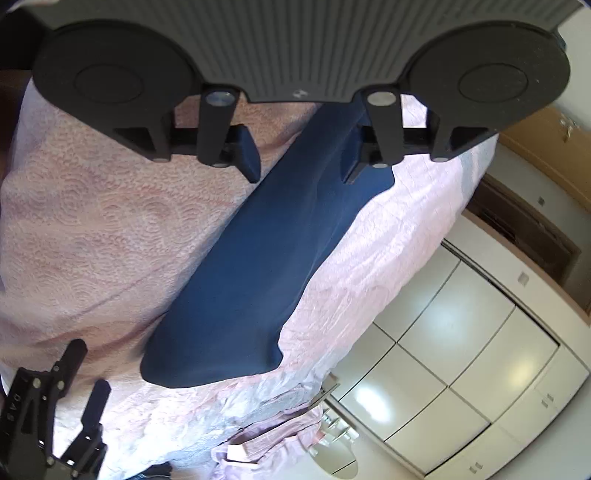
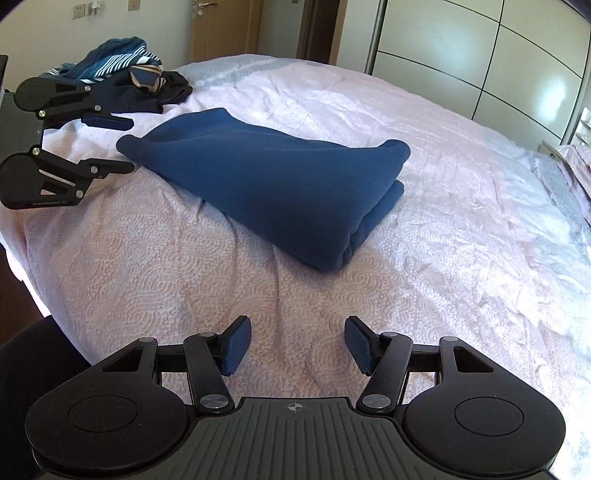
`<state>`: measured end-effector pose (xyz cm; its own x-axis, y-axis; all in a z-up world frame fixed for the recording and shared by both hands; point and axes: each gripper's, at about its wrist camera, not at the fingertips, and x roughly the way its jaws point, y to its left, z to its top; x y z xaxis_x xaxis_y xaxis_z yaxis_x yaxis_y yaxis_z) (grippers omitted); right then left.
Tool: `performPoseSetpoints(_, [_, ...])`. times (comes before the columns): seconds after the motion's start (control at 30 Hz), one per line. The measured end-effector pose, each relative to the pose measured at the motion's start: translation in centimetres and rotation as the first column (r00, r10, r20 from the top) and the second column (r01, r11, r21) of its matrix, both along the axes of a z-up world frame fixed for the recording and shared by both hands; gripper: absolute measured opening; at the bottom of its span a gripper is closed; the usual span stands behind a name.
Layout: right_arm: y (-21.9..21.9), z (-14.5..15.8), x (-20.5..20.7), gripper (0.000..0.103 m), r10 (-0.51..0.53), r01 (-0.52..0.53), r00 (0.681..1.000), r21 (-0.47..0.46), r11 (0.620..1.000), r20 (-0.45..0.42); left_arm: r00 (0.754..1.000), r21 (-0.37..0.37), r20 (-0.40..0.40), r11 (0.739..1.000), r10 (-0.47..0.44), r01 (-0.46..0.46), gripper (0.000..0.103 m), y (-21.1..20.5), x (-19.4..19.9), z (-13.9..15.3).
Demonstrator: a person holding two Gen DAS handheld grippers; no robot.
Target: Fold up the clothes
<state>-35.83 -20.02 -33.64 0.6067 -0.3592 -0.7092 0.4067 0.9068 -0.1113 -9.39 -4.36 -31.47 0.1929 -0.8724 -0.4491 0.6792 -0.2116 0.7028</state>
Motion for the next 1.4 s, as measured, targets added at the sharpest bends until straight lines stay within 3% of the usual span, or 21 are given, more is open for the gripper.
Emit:
performPoseSetpoints(0.13, [0.2,0.1,-0.2,0.060,-0.004,0.004,1.000,-0.030,1.000,0.011,0.995,-0.010,0.082,0.998,-0.054,0.055,0.050,-0.2,-0.9,-0.5])
performPoseSetpoints(0.17, [0.4,0.2,-0.2,0.060,-0.002,0.003,1.000,-0.061,0.998,0.016,0.992,-0.015,0.110,0.997,-0.069,0.071,0.050,-0.2,-1.1,-0.7])
performPoseSetpoints(0.2, [1.5,0.5,-0.2,0.060,0.023,-0.020,1.000,-0.164,0.986,0.015,0.986,-0.022,0.139,0.995,-0.090,0.094,0.052,-0.3,-1.3,-0.8])
performPoseSetpoints(0.23, [2.4,0.6,-0.1,0.060,0.050,-0.046,0.999,-0.255,0.966,0.008,0.979,-0.029,0.169,0.993,-0.112,0.118,0.054,-0.4,-1.6,-1.0])
performPoseSetpoints(0.33, [4.0,-0.5,1.2,0.060,0.153,-0.161,0.987,-0.392,0.906,-0.052,0.951,-0.011,0.255,0.983,-0.174,0.183,0.055,-1.1,-2.2,-2.1])
performPoseSetpoints(0.47, [6.0,-2.2,3.0,0.060,0.266,-0.306,0.952,-0.544,0.781,-0.154,0.908,0.027,0.333,0.966,-0.252,0.258,0.055,-2.7,-2.7,-3.5])
performPoseSetpoints(0.63, [5.2,-5.0,6.0,0.058,0.279,-0.379,0.925,-0.623,0.685,-0.256,0.910,0.038,0.320,0.963,-0.265,0.267,0.054,-5.1,-2.0,-4.1])
performPoseSetpoints(0.7, [4.7,-5.5,7.0,0.050,0.277,-0.399,0.917,-0.646,0.650,-0.288,0.905,0.040,0.325,0.961,-0.272,0.275,0.054,-5.5,-2.1,-4.3])
performPoseSetpoints(0.73, [4.2,-5.8,7.4,0.039,0.272,-0.411,0.911,-0.652,0.637,-0.309,0.903,0.041,0.328,0.960,-0.276,0.279,0.054,-5.7,-2.1,-4.5])
performPoseSetpoints(0.8, [2.9,-5.8,7.7,0.039,0.290,-0.433,0.901,-0.643,0.631,-0.323,0.897,0.044,0.338,0.957,-0.283,0.285,0.054,-6.2,-2.1,-4.8])
performPoseSetpoints(0.93, [2.5,-6.0,7.9,0.039,0.301,-0.479,0.877,-0.655,0.584,-0.374,0.875,0.046,0.384,0.952,-0.296,0.302,0.054,-7.0,-2.3,-5.3])
performPoseSetpoints(1.1, [4.2,-6.8,7.6,0.041,0.268,-0.496,0.868,-0.714,0.494,-0.418,0.850,0.042,0.433,0.949,-0.299,0.313,0.055,-7.6,-2.0,-6.0])
performPoseSetpoints(1.2, [3.0,-7.5,8.6,0.045,0.276,-0.502,0.865,-0.710,0.493,-0.420,0.853,0.038,0.436,0.953,-0.286,0.300,0.055,-8.3,-1.8,-6.1])
performPoseSetpoints(1.4, [1.9,-7.7,10.4,0.057,0.276,-0.537,0.844,-0.711,0.454,-0.461,0.852,0.050,0.444,0.956,-0.279,0.288,0.052,-9.7,-1.2,-6.4])
